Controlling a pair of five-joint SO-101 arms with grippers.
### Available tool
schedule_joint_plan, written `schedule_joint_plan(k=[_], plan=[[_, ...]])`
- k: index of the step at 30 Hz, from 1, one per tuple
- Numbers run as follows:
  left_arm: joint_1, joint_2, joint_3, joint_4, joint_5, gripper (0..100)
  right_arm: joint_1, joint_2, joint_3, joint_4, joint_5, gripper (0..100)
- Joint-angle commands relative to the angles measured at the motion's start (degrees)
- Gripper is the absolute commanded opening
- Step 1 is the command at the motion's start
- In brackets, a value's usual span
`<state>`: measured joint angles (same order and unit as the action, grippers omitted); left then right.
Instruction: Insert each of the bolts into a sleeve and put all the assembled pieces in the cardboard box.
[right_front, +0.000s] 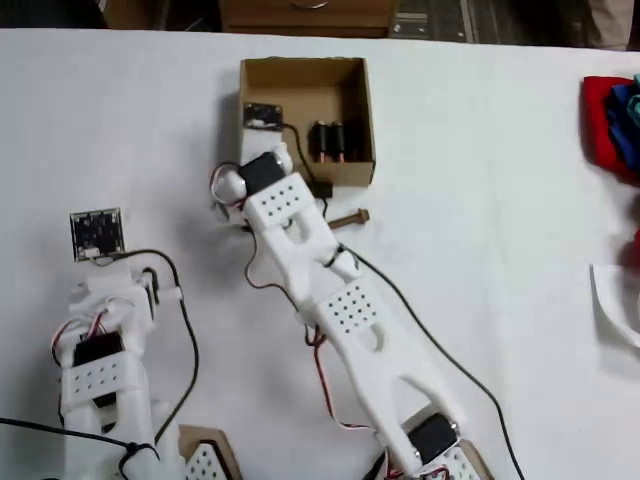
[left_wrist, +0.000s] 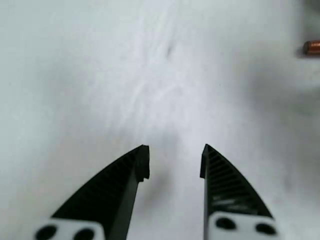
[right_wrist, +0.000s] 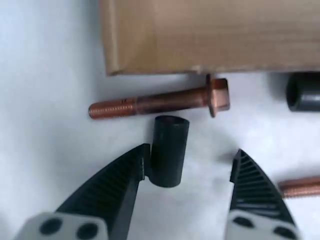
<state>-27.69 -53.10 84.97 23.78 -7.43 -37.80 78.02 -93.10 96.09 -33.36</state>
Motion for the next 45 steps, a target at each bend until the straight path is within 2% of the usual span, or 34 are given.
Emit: schedule_joint_plan(k=[1,3,9,27,32,39,45], plan=[[-0.6,-0.4,-0.1,-1.2,0.4,19,1.3,-0.3,-2.1,-2.4,-0.3,24.3],[-0.6,-0.4,-0.1,-1.2,0.4,19,1.3,0.0,-2.0,-3.7,-0.2,23.0],[-0.6,-0.4,-0.1,-1.2,0.4,19,0.9,0.0,-1.5,-4.9,0.0,10.7],[-0.6,-0.4,-0.1,-1.2,0.4,19,-0.9,0.1,-1.4,-1.5,0.1,10.6],[-0.6,-0.4,-0.1,-1.2,0.4,19,-1.9,0.1,-1.4,-1.4,0.1,17.4],[-0.6,-0.4,-0.1,-1.1,0.4,19,-0.7,3.4,-1.5,-3.4,0.1,11.3],[-0.6,-0.4,-0.1,-1.1,0.4,19,-0.3,3.9,-2.1,-3.6,0.1,10.9]])
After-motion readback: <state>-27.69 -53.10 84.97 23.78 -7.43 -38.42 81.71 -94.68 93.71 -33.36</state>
